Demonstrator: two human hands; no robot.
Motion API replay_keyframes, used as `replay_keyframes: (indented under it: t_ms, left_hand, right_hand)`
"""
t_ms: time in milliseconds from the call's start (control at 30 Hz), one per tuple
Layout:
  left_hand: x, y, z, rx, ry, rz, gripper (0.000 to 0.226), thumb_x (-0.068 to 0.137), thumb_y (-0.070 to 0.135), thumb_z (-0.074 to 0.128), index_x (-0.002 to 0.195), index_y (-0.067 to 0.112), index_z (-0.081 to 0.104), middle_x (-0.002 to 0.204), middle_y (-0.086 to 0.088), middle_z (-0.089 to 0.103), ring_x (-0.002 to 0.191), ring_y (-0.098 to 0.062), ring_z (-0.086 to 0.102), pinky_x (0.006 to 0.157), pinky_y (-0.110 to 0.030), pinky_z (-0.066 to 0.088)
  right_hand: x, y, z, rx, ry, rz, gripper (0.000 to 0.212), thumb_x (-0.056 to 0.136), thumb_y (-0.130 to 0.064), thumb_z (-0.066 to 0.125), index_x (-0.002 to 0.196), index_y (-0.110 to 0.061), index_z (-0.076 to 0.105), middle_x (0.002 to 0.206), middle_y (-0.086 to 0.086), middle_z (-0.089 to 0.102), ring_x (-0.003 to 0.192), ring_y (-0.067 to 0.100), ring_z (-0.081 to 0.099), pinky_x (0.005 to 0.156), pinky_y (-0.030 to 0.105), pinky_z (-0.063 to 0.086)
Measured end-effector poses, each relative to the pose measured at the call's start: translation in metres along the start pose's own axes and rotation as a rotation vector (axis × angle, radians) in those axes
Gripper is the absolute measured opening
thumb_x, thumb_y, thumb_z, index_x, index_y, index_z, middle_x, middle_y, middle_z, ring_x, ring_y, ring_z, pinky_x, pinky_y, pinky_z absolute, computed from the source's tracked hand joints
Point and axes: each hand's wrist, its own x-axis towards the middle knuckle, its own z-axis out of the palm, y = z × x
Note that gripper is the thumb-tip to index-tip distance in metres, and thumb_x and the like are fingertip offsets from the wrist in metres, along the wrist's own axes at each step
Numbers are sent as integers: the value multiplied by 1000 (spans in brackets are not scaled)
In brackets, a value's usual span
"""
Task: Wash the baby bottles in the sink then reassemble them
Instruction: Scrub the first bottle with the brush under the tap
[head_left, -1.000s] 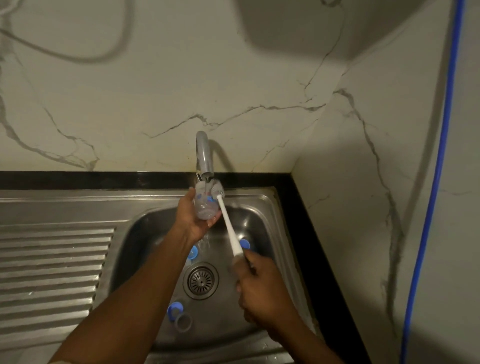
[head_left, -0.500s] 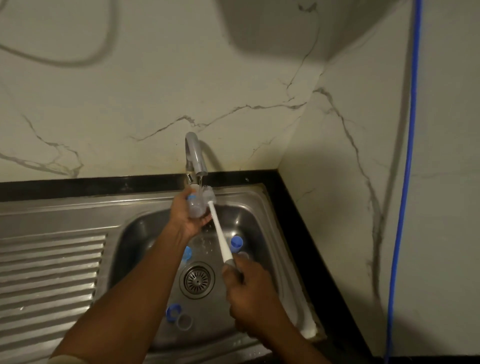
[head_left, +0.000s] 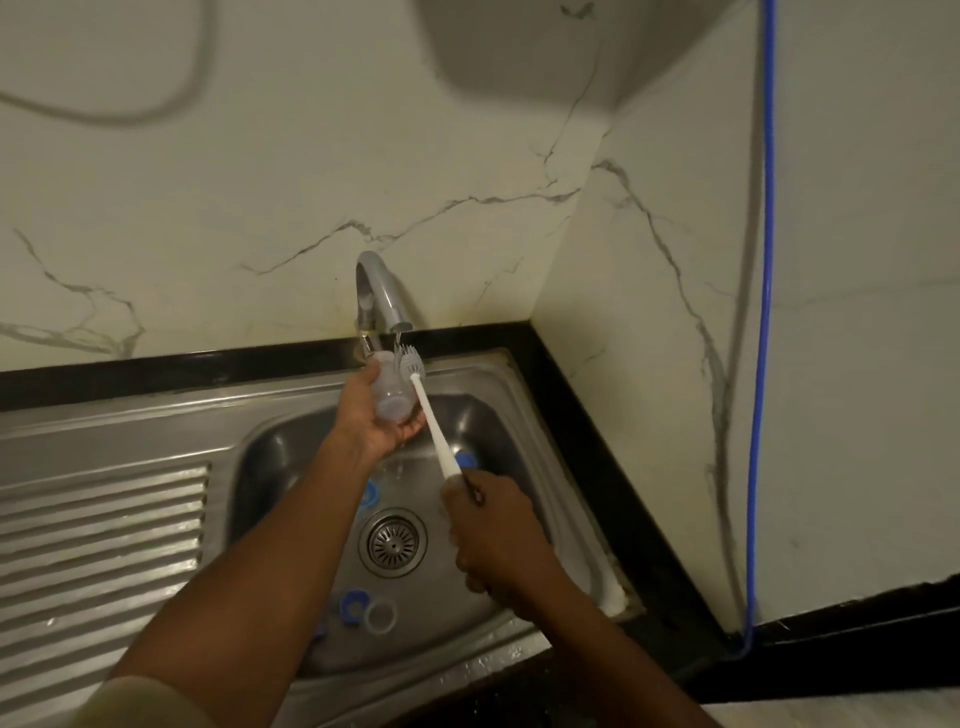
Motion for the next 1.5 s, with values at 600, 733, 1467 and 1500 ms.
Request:
replay_keyframes:
  t_ms: [600,733,1467,1500]
  left_hand:
    - [19,-11,6,-202,99,30,58,90,58,54,126,12,59,97,-9,66,83,-22,61,95,-27,42]
    - [20,-19,25,-330,149,81,60,95,52,58,134,7,50,120,-19,62,100,-29,64,77,-36,58]
    - [3,-31,47,-571,186,274,49,92,31,68,129,2,53,128,-18,61,111,-29,65,92,-42,57]
    - [2,-31,45,-548,206,277,50,92,31,68,130,3,52,127,-18,60,112,-30,64,93,-42,57]
  right_hand:
    - [17,31,-33,-143,-66,-186,25,100,-37,42,87,-19,54,69,1,58,59,12,58,58,33,52]
    - [50,28,-35,-117,-47,-117,28,101,-39,40,92,-19,58,83,5,63,65,15,61,59,33,55]
    - [55,46,-71,-293,-192,-388,17,102,-30,46,111,-21,57,89,-2,63,67,4,57,51,11,36]
    - [54,55,-76,-307,-179,-395,19,101,-31,47,115,-24,58,93,2,65,71,7,59,53,12,37]
